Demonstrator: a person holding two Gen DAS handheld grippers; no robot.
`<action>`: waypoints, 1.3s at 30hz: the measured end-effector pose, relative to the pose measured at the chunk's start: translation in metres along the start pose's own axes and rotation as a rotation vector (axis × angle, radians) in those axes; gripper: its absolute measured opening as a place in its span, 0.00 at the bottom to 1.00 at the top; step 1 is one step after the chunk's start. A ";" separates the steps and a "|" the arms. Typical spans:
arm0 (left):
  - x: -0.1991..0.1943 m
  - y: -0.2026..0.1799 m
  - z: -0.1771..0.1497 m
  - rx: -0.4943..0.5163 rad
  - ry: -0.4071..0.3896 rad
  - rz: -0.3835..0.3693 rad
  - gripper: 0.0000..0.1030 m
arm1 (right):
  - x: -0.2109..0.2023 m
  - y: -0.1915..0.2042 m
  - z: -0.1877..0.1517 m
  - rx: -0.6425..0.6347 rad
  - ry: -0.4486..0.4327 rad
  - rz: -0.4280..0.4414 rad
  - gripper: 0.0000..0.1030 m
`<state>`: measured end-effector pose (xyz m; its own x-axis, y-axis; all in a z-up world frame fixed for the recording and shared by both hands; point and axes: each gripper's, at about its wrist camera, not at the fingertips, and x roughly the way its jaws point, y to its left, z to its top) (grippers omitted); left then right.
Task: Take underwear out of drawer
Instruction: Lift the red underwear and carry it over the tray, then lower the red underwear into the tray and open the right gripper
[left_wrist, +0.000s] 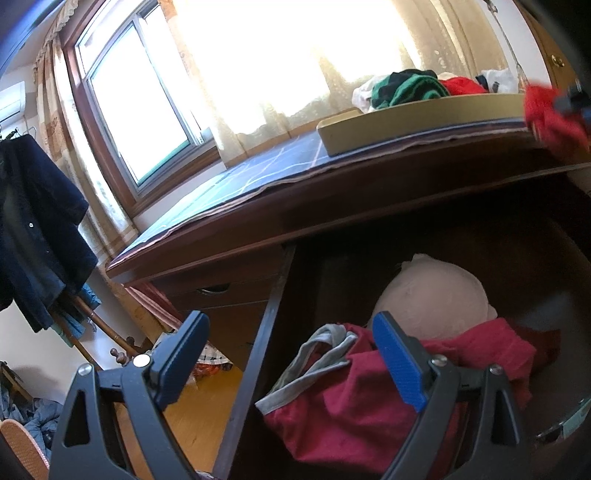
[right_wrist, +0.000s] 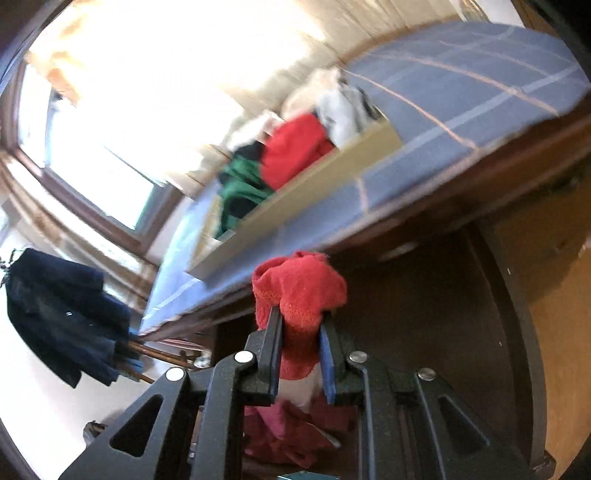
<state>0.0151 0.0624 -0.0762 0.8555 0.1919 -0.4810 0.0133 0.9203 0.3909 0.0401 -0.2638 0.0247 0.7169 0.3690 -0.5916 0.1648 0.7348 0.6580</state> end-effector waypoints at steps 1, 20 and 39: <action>0.000 -0.001 0.000 0.002 0.001 0.004 0.90 | 0.006 0.002 -0.003 -0.009 -0.014 0.011 0.19; 0.004 -0.002 0.000 -0.005 0.012 0.026 0.90 | 0.036 0.019 0.080 -0.152 -0.236 -0.055 0.19; 0.005 -0.003 -0.001 0.003 0.021 0.033 0.90 | 0.081 -0.002 0.092 -0.168 -0.209 -0.121 0.19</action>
<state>0.0188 0.0605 -0.0802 0.8442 0.2294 -0.4844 -0.0132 0.9124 0.4091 0.1605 -0.2876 0.0187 0.8257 0.1604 -0.5409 0.1556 0.8568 0.4915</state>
